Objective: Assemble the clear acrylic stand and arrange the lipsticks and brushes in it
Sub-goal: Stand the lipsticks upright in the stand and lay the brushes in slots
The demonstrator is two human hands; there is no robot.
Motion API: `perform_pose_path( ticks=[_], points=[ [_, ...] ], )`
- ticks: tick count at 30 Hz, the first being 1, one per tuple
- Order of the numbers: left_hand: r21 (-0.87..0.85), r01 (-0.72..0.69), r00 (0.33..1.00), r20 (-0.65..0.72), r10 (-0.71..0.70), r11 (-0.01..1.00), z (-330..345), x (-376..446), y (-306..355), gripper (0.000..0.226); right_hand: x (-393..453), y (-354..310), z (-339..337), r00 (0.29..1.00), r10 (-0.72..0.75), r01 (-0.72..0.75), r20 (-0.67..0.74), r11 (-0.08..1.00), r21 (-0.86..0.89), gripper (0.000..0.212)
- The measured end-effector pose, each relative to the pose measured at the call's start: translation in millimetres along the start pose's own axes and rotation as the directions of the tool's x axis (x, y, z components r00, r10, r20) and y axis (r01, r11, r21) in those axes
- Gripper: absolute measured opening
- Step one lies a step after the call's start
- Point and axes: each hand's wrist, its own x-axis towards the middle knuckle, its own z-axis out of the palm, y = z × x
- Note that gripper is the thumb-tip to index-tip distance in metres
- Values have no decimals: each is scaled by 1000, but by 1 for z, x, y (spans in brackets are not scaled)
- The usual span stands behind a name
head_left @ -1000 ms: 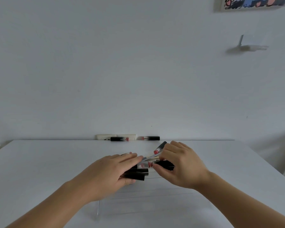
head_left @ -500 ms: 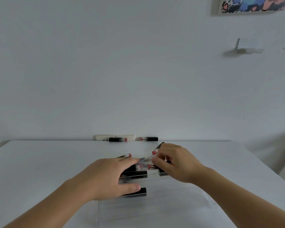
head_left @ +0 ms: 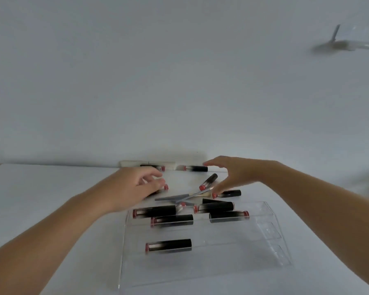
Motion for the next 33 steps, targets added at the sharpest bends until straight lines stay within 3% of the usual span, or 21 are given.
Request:
perform_pose_path(
  ticks=[4, 7, 11, 15, 19, 23, 33],
  points=[
    [297, -32, 990, 138, -9, 954, 13, 28, -23, 99, 12, 3, 3, 984, 7, 23, 180, 987, -160, 105],
    [385, -108, 974, 228, 20, 917, 25, 41, -34, 105, 18, 14, 11, 978, -47, 98, 203, 964, -247, 96],
    [412, -142, 972, 230, 49, 900, 31, 48, -36, 110, 17, 23, 19, 985, -106, 137, 135, 958, -251, 80],
    [374, -164, 970, 231, 79, 913, 38, 53, -30, 96, 18, 27, 26, 988, -143, 151, 63, 977, -152, 64],
    [488, -240, 957, 265, 119, 839, 42, 57, -28, 62, 19, 26, 29, 990, -140, 141, 27, 986, -86, 50],
    [511, -276, 951, 270, 153, 814, 42, 56, -28, 74, 19, 25, 30, 991, -125, 127, 42, 992, -27, 40],
    [482, -347, 935, 239, 261, 804, 52, 63, -17, 33, 21, 0, 23, 986, -67, 92, 152, 983, -162, 22]
  ],
)
